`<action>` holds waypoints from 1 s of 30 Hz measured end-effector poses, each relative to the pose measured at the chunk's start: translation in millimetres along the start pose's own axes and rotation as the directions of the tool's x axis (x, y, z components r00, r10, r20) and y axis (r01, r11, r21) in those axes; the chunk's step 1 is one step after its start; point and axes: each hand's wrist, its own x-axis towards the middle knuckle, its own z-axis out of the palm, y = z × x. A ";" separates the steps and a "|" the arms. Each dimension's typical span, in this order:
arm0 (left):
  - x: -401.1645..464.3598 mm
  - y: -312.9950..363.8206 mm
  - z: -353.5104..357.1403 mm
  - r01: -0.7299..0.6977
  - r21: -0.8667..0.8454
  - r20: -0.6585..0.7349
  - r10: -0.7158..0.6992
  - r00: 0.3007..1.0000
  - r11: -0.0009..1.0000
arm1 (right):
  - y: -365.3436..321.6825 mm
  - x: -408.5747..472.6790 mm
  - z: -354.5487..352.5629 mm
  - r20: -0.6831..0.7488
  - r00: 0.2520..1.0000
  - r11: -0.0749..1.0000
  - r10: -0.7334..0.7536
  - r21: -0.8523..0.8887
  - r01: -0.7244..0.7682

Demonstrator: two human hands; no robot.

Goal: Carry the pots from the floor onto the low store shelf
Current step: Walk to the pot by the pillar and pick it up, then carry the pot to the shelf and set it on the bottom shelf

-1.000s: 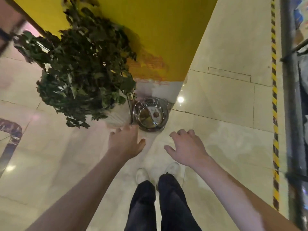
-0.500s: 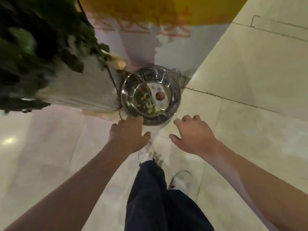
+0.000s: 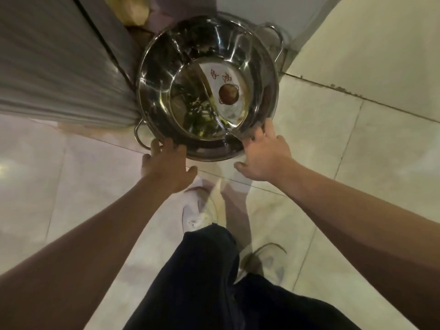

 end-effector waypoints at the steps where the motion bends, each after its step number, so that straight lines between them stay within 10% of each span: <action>1: -6.9 0.0 4.4 0.003 -0.008 -0.009 -0.003 1.000 1.000 | -0.8 -8.6 5.6 0.018 1.000 1.000 -0.005 -0.015 0.005; 7: -37.8 3.6 21.6 0.014 -0.136 0.089 -0.001 0.996 0.991 | -1.2 -62.9 30.0 0.118 0.992 0.995 -0.039 0.094 0.028; 14: 5.0 -12.2 18.9 0.188 -0.431 -0.199 -0.296 0.934 0.883 | 71.5 -0.9 -5.0 -0.226 0.880 0.881 0.418 0.337 -0.332; 18: 17.9 -8.2 25.7 0.112 -0.675 -0.137 -0.273 0.952 0.729 | 84.5 41.5 -19.1 -0.112 0.964 0.901 0.239 0.397 -0.177; 30: -80.3 -7.7 -74.5 0.089 -0.447 -0.248 -0.219 0.944 0.890 | 72.3 -92.5 -73.3 -0.200 0.949 0.902 0.245 0.405 -0.147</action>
